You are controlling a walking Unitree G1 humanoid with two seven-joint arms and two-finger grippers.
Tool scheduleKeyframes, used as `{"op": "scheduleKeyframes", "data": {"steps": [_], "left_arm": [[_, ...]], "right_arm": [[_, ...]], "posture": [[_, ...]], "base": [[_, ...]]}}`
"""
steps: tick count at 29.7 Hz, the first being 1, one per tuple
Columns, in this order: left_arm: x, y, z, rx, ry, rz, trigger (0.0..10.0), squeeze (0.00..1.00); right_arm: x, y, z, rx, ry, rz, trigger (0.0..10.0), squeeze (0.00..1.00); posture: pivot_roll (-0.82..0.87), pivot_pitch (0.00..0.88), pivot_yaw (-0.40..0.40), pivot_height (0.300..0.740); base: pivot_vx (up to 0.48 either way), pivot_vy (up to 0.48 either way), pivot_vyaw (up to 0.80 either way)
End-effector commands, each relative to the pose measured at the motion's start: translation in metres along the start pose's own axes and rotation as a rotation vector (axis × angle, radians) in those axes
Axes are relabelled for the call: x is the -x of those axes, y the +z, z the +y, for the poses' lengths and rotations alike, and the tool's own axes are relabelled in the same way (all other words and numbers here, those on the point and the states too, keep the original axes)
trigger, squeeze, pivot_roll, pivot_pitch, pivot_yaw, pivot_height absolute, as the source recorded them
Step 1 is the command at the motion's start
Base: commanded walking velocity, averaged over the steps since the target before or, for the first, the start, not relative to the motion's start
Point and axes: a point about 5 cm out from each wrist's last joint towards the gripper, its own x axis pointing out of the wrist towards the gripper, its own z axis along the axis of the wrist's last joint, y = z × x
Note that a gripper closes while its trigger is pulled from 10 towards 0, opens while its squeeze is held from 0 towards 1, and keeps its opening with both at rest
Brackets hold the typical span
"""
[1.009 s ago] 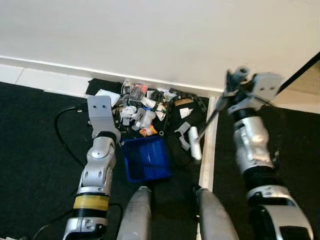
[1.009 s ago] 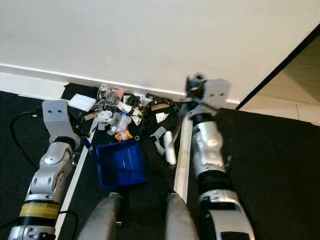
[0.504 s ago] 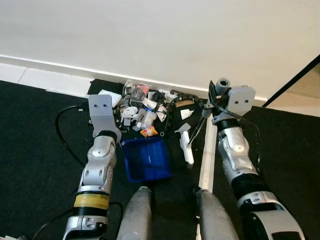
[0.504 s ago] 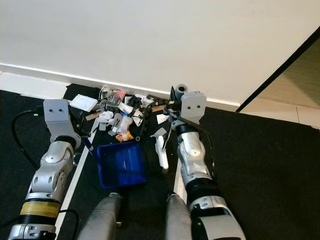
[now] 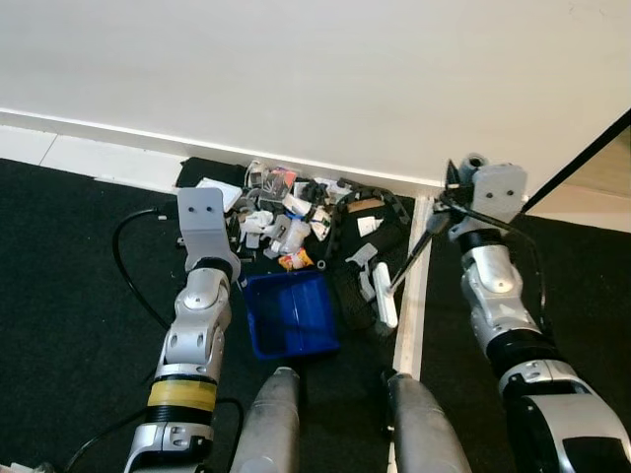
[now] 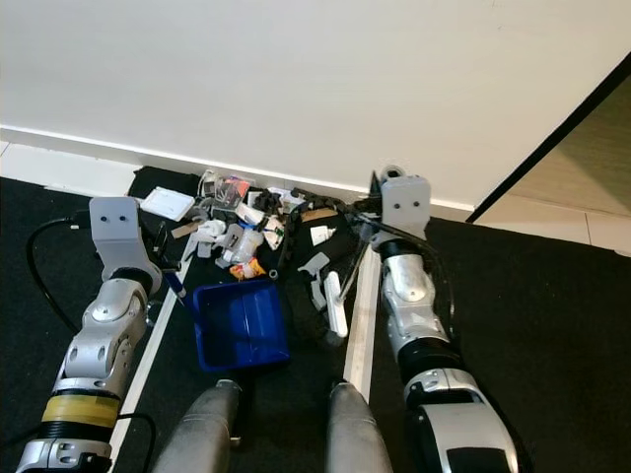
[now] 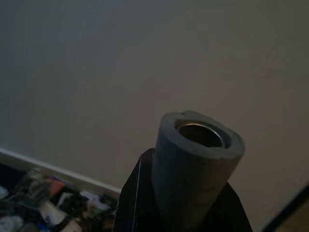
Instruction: Sweep floor
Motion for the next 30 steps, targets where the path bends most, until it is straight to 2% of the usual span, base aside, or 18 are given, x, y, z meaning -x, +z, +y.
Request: {"op": "scheduleKeyframes", "data": {"steps": [1,4,5,8,10,11,14,15,18,22,23,24,26,27,29,30], "left_arm": [[0.001,-0.009,-0.006,0.014,-0.018,0.026,10.0,0.00],[0.001,-0.009,-0.006,0.014,-0.014,0.024,10.0,0.00],[0.000,-0.008,-0.005,0.015,-0.007,0.021,10.0,0.00],[0.000,-0.008,-0.004,0.016,-0.005,0.019,10.0,0.00],[0.000,-0.009,-0.004,0.016,-0.002,0.020,10.0,0.00],[0.000,-0.009,-0.004,0.016,-0.002,0.020,10.0,0.00],[0.000,-0.011,-0.004,0.015,-0.001,0.024,10.0,0.00],[0.000,-0.011,-0.004,0.015,-0.001,0.024,10.0,0.00],[0.000,-0.014,-0.006,0.018,-0.002,0.027,10.0,0.00],[0.000,-0.015,-0.007,0.020,-0.003,0.029,10.0,0.00],[0.000,-0.015,-0.009,0.022,-0.004,0.030,10.0,0.00],[0.000,-0.015,-0.009,0.022,-0.004,0.030,10.0,0.00],[0.000,-0.016,-0.011,0.024,-0.007,0.029,10.0,0.00],[0.000,-0.016,-0.011,0.024,-0.007,0.029,10.0,0.00],[0.000,-0.016,-0.011,0.025,-0.005,0.028,10.0,0.00],[0.000,-0.016,-0.011,0.025,-0.005,0.028,10.0,0.00]], "right_arm": [[0.008,-0.018,-0.017,0.087,0.000,0.087,10.0,0.00],[0.008,-0.018,-0.024,0.076,0.012,0.095,10.0,0.00],[0.009,-0.016,-0.018,0.112,0.098,0.066,10.0,0.00],[0.009,-0.014,-0.014,0.135,0.137,0.051,10.0,0.00],[0.010,-0.008,0.002,0.223,0.262,-0.011,10.0,0.00],[0.010,-0.008,0.002,0.223,0.262,-0.011,10.0,0.00],[0.003,0.016,0.019,0.231,0.376,-0.132,10.0,0.00],[0.003,0.016,0.019,0.231,0.376,-0.132,10.0,0.00],[-0.006,0.041,0.018,0.285,0.406,-0.222,10.0,0.00],[-0.008,0.044,0.015,0.295,0.399,-0.222,10.0,0.00],[-0.006,0.035,0.016,0.278,0.392,-0.185,10.0,0.00],[-0.006,0.035,0.016,0.278,0.392,-0.185,10.0,0.00],[0.002,0.015,0.022,0.205,0.375,-0.114,10.0,0.00],[0.002,0.015,0.022,0.205,0.375,-0.114,10.0,0.00],[0.013,-0.003,0.035,0.039,0.347,-0.046,10.0,0.00],[0.013,-0.003,0.035,0.039,0.347,-0.046,10.0,0.00]], "posture": [[0.03,0.228,0.000,0.740],[0.03,0.223,-0.004,0.740],[0.03,0.223,-0.004,0.740],[0.03,0.223,-0.004,0.740],[0.02,0.218,-0.006,0.740],[0.02,0.218,-0.006,0.740],[0.01,0.215,-0.008,0.740],[0.01,0.215,-0.008,0.740],[0.00,0.205,-0.017,0.740],[-0.01,0.195,-0.024,0.740],[-0.01,0.192,-0.027,0.740],[-0.01,0.192,-0.027,0.740],[0.00,0.188,-0.030,0.740],[0.00,0.188,-0.030,0.740],[0.01,0.187,-0.028,0.740],[0.01,0.187,-0.028,0.740]], "base": [[0.000,0.000,0.00],[0.000,0.000,0.00],[0.000,0.000,0.00],[0.000,0.000,0.00],[0.000,0.000,0.00],[0.000,0.000,0.00],[0.000,0.000,0.00],[0.000,0.000,0.00],[0.000,0.000,0.00],[0.000,0.000,0.00],[0.000,0.000,0.00],[0.000,0.000,0.00],[0.000,0.000,0.00],[0.000,0.000,0.00],[0.000,0.000,0.00],[0.000,0.000,0.00]]}}
